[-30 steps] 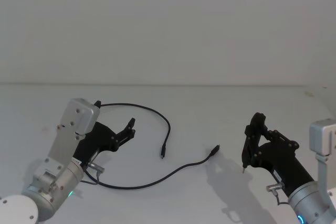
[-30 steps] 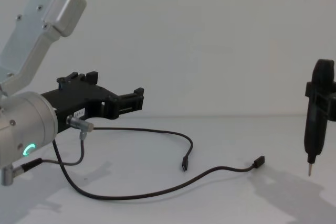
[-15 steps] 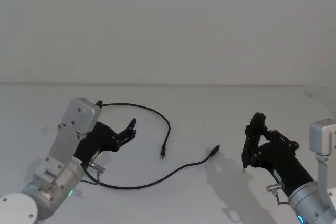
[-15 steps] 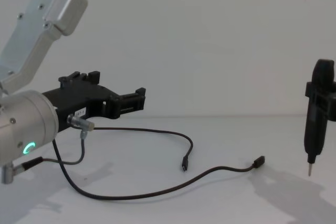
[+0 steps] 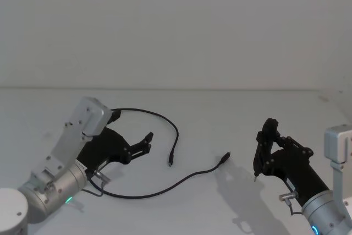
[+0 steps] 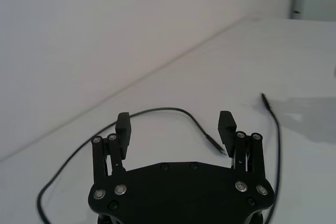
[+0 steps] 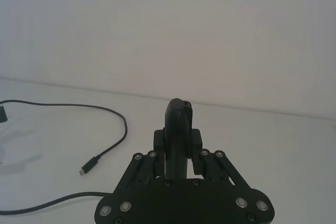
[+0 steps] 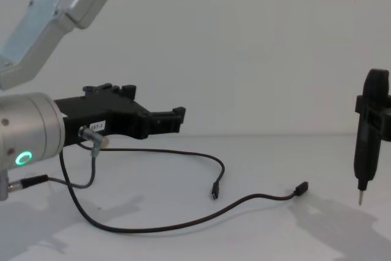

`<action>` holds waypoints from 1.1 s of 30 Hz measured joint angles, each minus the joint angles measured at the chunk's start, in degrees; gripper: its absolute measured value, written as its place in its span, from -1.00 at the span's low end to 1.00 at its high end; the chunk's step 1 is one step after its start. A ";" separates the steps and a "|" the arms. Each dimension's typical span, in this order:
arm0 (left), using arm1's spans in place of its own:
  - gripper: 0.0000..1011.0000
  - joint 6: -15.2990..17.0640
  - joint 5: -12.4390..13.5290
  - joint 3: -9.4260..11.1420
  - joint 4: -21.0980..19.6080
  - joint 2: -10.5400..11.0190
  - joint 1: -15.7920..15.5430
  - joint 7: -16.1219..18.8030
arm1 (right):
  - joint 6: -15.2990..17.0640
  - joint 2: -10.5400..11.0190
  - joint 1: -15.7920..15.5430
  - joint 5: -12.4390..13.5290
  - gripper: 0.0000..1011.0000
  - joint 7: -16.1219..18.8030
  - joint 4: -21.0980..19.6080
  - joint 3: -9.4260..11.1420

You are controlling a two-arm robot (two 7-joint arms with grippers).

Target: Pick up the data cable with the one hand.

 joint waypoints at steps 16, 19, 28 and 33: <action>0.98 12.77 -5.72 2.05 -2.12 3.83 -5.30 -12.94 | 0.00 0.00 0.00 0.00 -0.45 0.00 0.00 0.00; 0.98 15.17 -6.41 2.66 -2.12 3.96 -6.48 -14.44 | 0.00 0.00 0.00 0.00 -0.45 0.00 0.00 0.00; 0.98 25.13 -8.40 5.99 -0.21 2.47 -11.61 -18.09 | 0.00 0.00 0.00 0.00 -0.45 0.00 0.00 0.00; 0.98 28.45 -8.79 7.36 1.12 1.19 -13.36 -18.48 | 0.00 0.01 0.00 0.00 -0.45 0.00 0.00 0.00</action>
